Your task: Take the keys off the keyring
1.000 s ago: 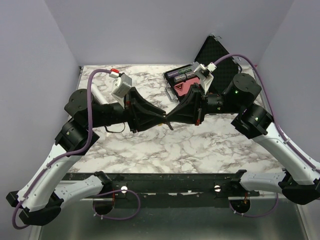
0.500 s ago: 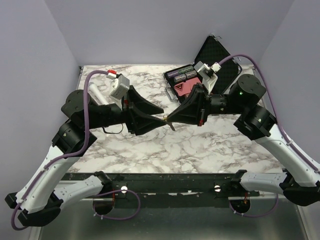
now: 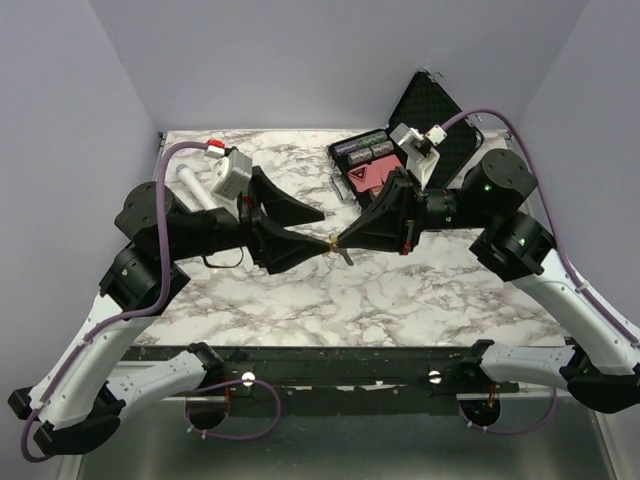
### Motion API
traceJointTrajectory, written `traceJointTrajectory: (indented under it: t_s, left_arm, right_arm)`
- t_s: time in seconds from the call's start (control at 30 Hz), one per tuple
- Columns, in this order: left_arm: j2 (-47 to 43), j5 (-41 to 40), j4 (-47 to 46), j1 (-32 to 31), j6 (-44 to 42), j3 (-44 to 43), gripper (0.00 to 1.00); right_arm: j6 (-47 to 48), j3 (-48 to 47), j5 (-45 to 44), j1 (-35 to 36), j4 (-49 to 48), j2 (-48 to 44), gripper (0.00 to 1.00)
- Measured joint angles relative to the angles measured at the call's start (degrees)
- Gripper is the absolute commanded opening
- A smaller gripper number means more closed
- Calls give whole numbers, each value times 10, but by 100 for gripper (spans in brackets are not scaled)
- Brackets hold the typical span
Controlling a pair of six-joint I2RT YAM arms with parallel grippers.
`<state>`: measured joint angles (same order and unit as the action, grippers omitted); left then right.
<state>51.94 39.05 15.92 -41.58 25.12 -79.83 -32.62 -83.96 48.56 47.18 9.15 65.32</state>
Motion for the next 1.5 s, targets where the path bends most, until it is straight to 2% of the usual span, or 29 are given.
traceJointTrajectory:
  t_s: [0.17, 0.27, 0.33, 0.53, 0.6, 0.8, 0.9, 1.27, 1.4, 1.5]
  left_arm:
    - [23, 5, -5, 0, 11, -1, 59]
    - [34, 11, -7, 2, 18, -5, 46]
    - [35, 17, -7, 2, 22, -9, 40]
    - [37, 27, -5, 1, 24, -18, 38]
    - [37, 28, -3, 1, 24, -19, 38]
    - [41, 29, 5, 1, 19, -28, 57]
    - [44, 29, 9, 3, 17, -33, 57]
    - [47, 35, 15, 2, 13, -41, 13]
    - [54, 50, 32, 2, 8, -54, 3]
    - [58, 55, 49, 2, -2, -62, 0]
  right_arm:
    - [-4, 0, 5, 0, -5, 0, 1]
    - [-4, 0, 6, -7, -3, 0, 1]
    - [-4, 0, 6, -6, -4, 0, 1]
    - [-3, 0, 4, -6, -5, 0, 1]
    - [-3, 0, 4, -6, -5, 0, 1]
    - [-3, 0, 6, -6, -5, 1, 1]
    - [-3, 0, 8, -3, -5, 1, 1]
    - [-3, 0, 9, -3, -3, 3, 1]
    - [-3, 0, 8, -4, 2, 5, 1]
    - [1, 0, 9, -4, 10, 5, 1]
